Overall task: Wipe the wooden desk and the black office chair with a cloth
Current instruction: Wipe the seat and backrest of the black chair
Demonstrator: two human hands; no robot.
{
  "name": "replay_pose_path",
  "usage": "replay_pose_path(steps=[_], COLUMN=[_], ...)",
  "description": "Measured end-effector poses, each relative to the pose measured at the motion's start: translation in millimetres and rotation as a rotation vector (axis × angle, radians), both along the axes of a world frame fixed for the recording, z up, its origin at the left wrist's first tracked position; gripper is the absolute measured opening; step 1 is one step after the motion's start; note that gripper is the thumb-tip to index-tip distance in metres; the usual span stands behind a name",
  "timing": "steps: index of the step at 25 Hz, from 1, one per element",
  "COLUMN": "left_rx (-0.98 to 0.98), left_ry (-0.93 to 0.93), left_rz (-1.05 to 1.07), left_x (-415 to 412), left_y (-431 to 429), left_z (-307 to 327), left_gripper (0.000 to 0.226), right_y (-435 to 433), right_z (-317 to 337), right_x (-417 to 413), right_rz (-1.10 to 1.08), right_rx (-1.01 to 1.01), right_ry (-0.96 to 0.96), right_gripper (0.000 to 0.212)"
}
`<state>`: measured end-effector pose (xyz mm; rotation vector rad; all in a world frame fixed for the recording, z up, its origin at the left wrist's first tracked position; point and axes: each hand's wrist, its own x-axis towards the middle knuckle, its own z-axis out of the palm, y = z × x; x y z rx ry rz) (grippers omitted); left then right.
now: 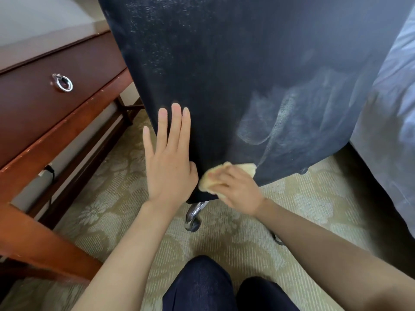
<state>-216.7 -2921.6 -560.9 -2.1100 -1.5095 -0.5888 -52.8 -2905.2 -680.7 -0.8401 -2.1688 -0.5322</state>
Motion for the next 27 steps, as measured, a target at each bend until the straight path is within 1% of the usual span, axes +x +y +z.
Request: replay_pose_path(steps=[2, 4, 5, 7, 10, 13, 14, 15, 17, 18, 19, 20, 21, 22, 25, 27], left_rx=[-0.006, -0.019, -0.026, -0.032, -0.037, -0.05, -0.052, -0.05, -0.038, -0.033, -0.03, -0.026, -0.024, -0.029, -0.109, -0.17], left_ry=[0.026, 0.042, 0.049, 0.064, 0.039, -0.041, -0.073, -0.104, -0.159, -0.186, -0.208, -0.215, -0.204, -0.18, -0.138, -0.139], left_rz=[0.033, 0.062, 0.073, 0.092, 0.114, 0.114, 0.099, 0.081, 0.047, 0.036, 0.029, 0.025, 0.019, 0.008, -0.037, -0.045], left_x=[-5, -9, -10, -12, -11, -7, -6, -6, -7, -7, -7, -7, -5, -3, 2, 1], left_y=[4, 8, 9, 11, 12, 11, 11, 10, 9, 8, 8, 7, 6, 4, 0, 0], left_z=[1, 3, 2, 2, 2, 2, 2, 2, 4, 5, 6, 6, 5, 2, -11, -19], left_gripper=[0.09, 0.09, 0.09, 0.09, 0.089, 0.087, 0.087, 0.087, 0.087, 0.087, 0.087, 0.087, 0.088, 0.088, 0.09, 0.092], right_y=[-5, -4, -1, 6, 11, 19, 25, 28, 32, 34, 36, 37, 39, 37, 28, 21], right_z=[-17, -17, -12, 7, 53, 109, 125, 143, 169, 175, 174, 166, 155, 139, 80, 42], right_x=[14, 24, 29, 36, 39, 34, 33, 30, 19, 12, 6, -2, -7, -11, -10, 0], right_rz=[0.015, 0.009, 0.004, -0.014, -0.071, -0.145, -0.13, -0.128, -0.164, -0.182, -0.187, -0.173, -0.14, -0.109, -0.126, -0.091], right_rx=[-0.083, -0.126, -0.108, -0.018, 0.046, -0.007, 0.03, 0.115, 0.349, 0.427, 0.446, 0.422, 0.385, 0.333, 0.128, 0.033], right_ry=[-0.176, -0.26, -0.259, -0.193, -0.089, 0.088, 0.115, 0.169, 0.338, 0.396, 0.428, 0.439, 0.411, 0.339, -0.029, -0.143], right_gripper=[0.026, 0.034, 0.035, 0.032, 0.023, 0.021, 0.017, 0.013, 0.021, 0.024, 0.023, 0.022, 0.02, 0.019, 0.022, 0.021])
